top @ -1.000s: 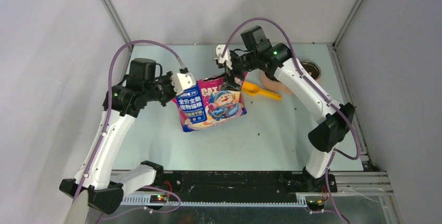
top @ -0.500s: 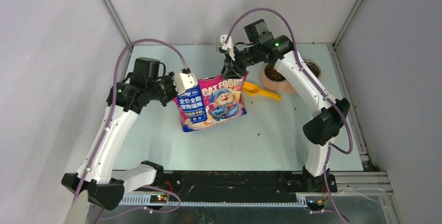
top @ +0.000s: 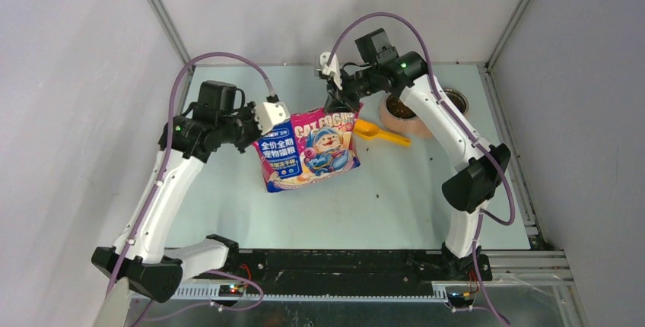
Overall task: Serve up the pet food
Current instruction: Close the pet food bag at the center of the board.
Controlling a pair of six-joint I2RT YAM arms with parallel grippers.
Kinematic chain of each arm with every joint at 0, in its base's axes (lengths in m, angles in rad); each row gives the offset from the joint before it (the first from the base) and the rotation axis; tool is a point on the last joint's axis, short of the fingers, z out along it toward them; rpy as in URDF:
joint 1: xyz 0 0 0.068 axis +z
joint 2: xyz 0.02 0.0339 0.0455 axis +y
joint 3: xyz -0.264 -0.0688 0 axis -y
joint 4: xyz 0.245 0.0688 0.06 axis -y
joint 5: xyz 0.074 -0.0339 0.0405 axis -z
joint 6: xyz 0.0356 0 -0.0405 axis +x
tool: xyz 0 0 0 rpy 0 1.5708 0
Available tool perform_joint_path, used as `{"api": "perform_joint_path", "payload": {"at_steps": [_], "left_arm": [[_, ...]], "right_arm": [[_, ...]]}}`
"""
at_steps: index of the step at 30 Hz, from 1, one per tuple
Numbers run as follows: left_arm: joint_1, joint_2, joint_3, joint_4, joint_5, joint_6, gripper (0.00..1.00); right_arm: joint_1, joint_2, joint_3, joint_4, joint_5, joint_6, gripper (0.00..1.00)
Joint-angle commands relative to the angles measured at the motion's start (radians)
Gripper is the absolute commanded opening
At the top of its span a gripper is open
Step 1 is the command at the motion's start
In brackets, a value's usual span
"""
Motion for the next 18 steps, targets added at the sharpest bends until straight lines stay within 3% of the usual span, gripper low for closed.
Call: {"api": "perform_joint_path", "payload": {"at_steps": [1, 3, 5, 10, 12, 15, 18], "left_arm": [[-0.006, -0.005, 0.091, 0.024, 0.043, -0.022, 0.24], [-0.021, 0.013, 0.095, 0.027, 0.063, -0.033, 0.42], [-0.044, 0.032, 0.091, 0.043, 0.059, -0.045, 0.52], [-0.080, 0.079, 0.093, 0.072, 0.049, -0.066, 0.54], [-0.091, 0.095, 0.095, 0.070, 0.045, -0.068, 0.52], [-0.100, 0.108, 0.085, 0.079, 0.031, -0.071, 0.40], [-0.100, 0.108, 0.079, 0.101, 0.005, -0.079, 0.16]], "right_arm": [[0.000, -0.039, 0.040, -0.003, 0.020, -0.014, 0.01], [0.001, -0.042, 0.040, -0.001, 0.021, -0.011, 0.00], [0.001, -0.044, 0.040, 0.005, 0.023, -0.003, 0.00], [0.003, -0.044, 0.047, 0.016, 0.030, 0.020, 0.00], [0.003, -0.045, 0.053, 0.017, 0.030, 0.026, 0.00], [0.001, -0.050, 0.059, 0.016, 0.026, 0.033, 0.00], [0.001, -0.057, 0.062, 0.014, 0.024, 0.033, 0.00]]}}
